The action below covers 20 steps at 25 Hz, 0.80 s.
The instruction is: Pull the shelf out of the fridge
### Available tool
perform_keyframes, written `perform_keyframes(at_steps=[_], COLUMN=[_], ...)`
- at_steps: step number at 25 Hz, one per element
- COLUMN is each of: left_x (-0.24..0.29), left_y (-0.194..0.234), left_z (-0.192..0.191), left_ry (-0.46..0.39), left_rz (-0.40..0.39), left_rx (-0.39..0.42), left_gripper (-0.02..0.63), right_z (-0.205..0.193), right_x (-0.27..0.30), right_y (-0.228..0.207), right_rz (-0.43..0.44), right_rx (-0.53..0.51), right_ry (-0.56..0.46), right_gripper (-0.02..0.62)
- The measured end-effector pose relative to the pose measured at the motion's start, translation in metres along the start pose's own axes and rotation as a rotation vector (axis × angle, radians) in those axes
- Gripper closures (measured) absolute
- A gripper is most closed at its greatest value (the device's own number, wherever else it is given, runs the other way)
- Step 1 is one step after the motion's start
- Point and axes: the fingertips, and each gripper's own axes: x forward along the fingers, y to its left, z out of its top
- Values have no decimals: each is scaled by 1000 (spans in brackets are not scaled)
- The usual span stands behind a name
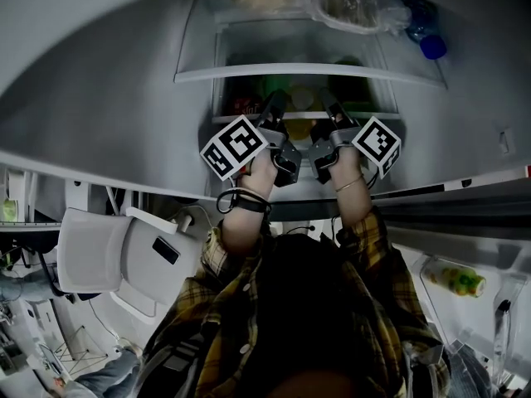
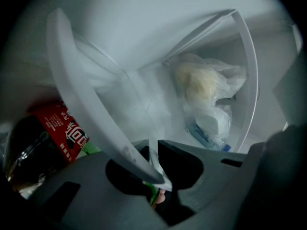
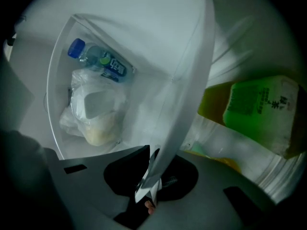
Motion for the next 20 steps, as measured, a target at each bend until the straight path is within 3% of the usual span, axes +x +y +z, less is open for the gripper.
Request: perform_keyframes(at_steps=[20], left_x=[-38], left_y=[-5], left_z=[-22], left_ry=[0], left_rz=[-4], left_rx=[-12], left_gripper=[541], right_z=[-21], right_x=[-39], right_y=[4], right_rz=[-13], right_rx=[25], right_ry=[5], right_gripper=[545])
